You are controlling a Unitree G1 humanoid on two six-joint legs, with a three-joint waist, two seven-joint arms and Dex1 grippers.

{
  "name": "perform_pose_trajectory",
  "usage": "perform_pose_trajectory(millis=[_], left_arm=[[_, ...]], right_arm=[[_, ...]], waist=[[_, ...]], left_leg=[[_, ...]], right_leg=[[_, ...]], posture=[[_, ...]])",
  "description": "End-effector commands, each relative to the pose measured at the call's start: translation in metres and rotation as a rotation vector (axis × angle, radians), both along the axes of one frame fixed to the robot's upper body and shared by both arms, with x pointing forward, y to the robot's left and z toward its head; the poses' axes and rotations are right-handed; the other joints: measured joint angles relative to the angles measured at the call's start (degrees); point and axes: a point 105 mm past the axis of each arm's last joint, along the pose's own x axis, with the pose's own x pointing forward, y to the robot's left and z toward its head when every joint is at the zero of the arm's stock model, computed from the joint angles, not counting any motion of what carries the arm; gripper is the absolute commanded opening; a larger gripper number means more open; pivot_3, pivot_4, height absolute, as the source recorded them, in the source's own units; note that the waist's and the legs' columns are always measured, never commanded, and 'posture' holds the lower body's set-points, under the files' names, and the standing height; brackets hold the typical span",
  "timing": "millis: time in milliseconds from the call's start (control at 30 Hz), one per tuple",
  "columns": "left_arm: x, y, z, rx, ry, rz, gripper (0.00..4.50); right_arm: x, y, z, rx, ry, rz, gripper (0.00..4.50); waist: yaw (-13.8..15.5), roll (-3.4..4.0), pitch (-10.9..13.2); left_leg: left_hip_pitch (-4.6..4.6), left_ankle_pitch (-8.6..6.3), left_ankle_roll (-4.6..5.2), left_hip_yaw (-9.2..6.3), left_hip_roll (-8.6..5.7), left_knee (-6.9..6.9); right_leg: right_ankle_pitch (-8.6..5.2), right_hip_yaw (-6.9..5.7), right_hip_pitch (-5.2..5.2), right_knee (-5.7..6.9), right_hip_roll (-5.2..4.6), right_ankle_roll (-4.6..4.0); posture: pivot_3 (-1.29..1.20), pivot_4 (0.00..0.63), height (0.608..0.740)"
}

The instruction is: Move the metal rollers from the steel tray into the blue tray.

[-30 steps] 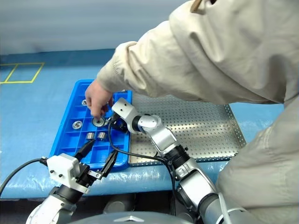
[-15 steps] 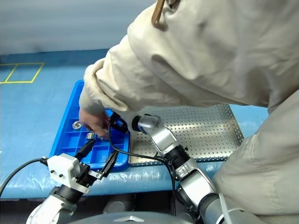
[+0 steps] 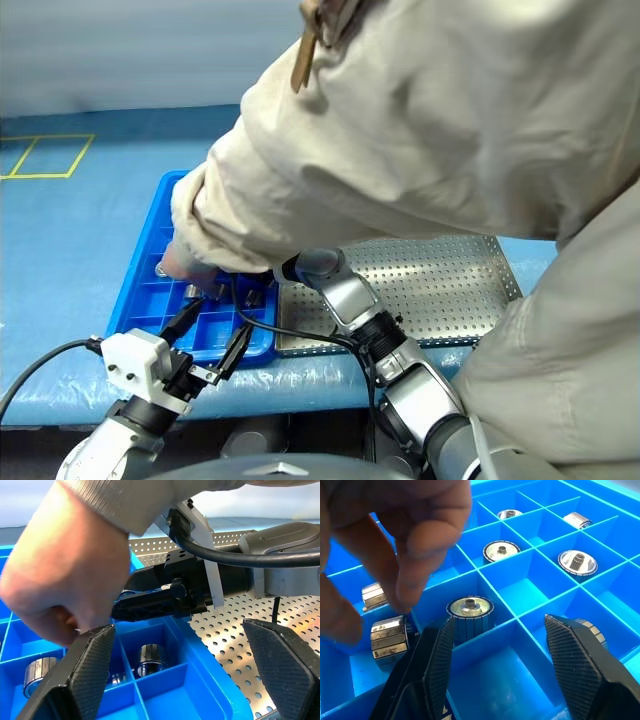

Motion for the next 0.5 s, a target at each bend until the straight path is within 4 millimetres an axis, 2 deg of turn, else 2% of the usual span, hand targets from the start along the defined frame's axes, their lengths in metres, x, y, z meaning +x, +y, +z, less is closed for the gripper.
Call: perform_pose_trajectory(millis=[33, 500], left_arm=[[-0.0015, -0.0019, 0.0108, -0.006, -0.042, -0.009, 4.5], [-0.0013, -0.0026, 0.0101, -0.005, -0.039, -0.01, 4.5]], right_arm=[[-0.0032, 0.0008, 0.0, 0.001, -0.001, 0.01, 3.01], [-0.0028, 0.0, -0.0002, 0.001, -0.001, 0.007, 3.01]], waist=[[0.0, 0.0, 0.0], [0.0, 0.0, 0.0]], left_leg=[[0.0, 0.0, 0.0, 0.0, 0.0, 0.0], [0.0, 0.0, 0.0, 0.0, 0.0, 0.0]], right_leg=[[0.0, 0.0, 0.0, 0.0, 0.0, 0.0], [0.0, 0.0, 0.0, 0.0, 0.0, 0.0]], posture=[[0.42, 0.15, 0.74], [0.42, 0.15, 0.74]])
